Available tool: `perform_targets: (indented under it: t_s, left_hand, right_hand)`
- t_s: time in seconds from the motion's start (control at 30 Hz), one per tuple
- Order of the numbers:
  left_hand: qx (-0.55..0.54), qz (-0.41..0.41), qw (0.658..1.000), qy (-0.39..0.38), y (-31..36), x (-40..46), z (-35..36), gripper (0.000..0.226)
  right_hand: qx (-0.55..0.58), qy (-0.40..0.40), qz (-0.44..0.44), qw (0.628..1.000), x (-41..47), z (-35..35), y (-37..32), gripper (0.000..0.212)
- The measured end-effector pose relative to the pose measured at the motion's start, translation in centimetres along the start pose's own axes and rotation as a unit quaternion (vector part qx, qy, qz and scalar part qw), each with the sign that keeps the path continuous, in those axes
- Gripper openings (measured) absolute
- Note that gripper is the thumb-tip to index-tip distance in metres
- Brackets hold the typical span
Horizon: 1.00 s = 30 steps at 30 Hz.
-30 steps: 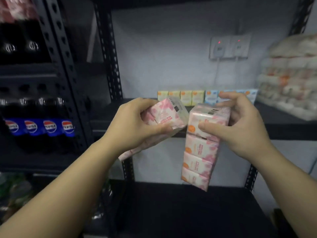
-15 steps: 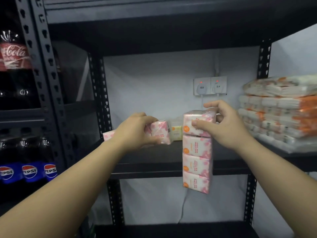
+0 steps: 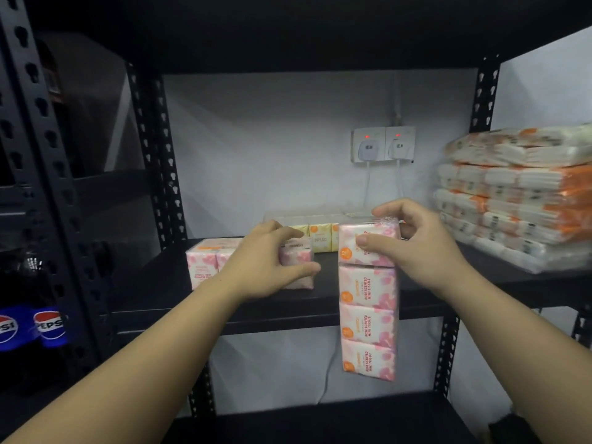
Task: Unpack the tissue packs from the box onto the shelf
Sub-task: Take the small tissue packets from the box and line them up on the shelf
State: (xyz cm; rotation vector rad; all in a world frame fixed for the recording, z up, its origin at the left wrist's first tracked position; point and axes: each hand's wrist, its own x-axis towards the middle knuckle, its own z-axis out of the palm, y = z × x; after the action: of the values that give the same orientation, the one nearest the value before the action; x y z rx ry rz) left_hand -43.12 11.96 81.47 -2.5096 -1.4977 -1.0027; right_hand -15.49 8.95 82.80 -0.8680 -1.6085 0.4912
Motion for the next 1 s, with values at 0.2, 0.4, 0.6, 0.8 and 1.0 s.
perform_targets:
  t_s: [0.2, 0.4, 0.6, 0.8, 1.0]
  left_hand:
    - [-0.29, 0.023, 0.95, -0.117, 3.3, 0.5, 0.5, 0.068]
    - [-0.299, 0.046, 0.932, -0.201, 4.7, 2.4, 0.2, 0.077]
    - [-0.304, 0.058, 0.943, -0.123, 7.8, 5.5, -0.2, 0.065]
    - [-0.276, 0.051, 0.953, -0.112, 9.7, 8.8, 1.6, 0.038]
    - [-0.176, 0.025, 0.973, -0.145, 9.6, 10.8, 5.1, 0.042]
  right_hand:
    - [0.037, 0.044, -0.02, 0.998, 0.9, -0.9, -0.5, 0.046]
    - [0.11, 0.118, -0.023, 0.987, 1.9, -3.9, -1.5, 0.023]
    - [0.089, 0.105, -0.002, 0.99, 1.9, -9.5, -0.1, 0.033]
    - [-0.047, 0.059, 0.016, 0.997, 1.6, -13.8, 3.6, 0.059]
    - [-0.126, -0.035, 0.071, 0.989, 2.1, -15.7, 8.1, 0.072]
